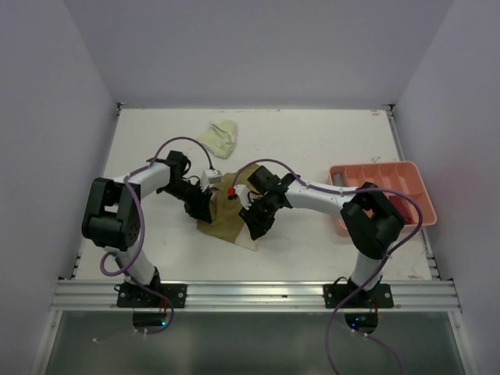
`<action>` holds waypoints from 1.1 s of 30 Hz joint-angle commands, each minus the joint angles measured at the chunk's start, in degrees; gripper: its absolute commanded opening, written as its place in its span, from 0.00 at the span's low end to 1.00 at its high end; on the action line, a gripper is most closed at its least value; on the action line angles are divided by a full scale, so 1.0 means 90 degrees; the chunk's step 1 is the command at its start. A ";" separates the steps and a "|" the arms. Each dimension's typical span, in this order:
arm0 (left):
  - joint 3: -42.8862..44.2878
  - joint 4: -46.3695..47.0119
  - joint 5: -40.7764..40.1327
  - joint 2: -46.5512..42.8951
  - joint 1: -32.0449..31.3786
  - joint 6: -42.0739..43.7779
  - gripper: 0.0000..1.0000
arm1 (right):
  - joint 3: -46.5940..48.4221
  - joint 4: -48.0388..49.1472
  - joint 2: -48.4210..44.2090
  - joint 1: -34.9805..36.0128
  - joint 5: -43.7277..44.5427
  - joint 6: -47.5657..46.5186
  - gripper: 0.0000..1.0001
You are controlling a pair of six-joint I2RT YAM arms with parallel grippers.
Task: Roll the underwear
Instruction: Flatten the underwear
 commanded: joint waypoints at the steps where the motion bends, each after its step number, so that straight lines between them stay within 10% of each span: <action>1: 0.0245 0.0015 0.0281 0.0038 0.0158 -0.0045 0.35 | 0.0220 0.0275 0.0129 0.0058 0.0173 0.0042 0.27; 21: 0.0343 -0.0044 0.0174 0.0018 0.0275 0.0355 0.42 | 0.0221 -0.0028 0.0452 0.0263 0.0143 -0.0153 0.34; 33: 0.0071 -0.0258 0.0144 -0.0352 0.0285 0.1513 0.41 | 0.0358 -0.0204 0.0209 0.0282 0.0114 -0.0300 0.00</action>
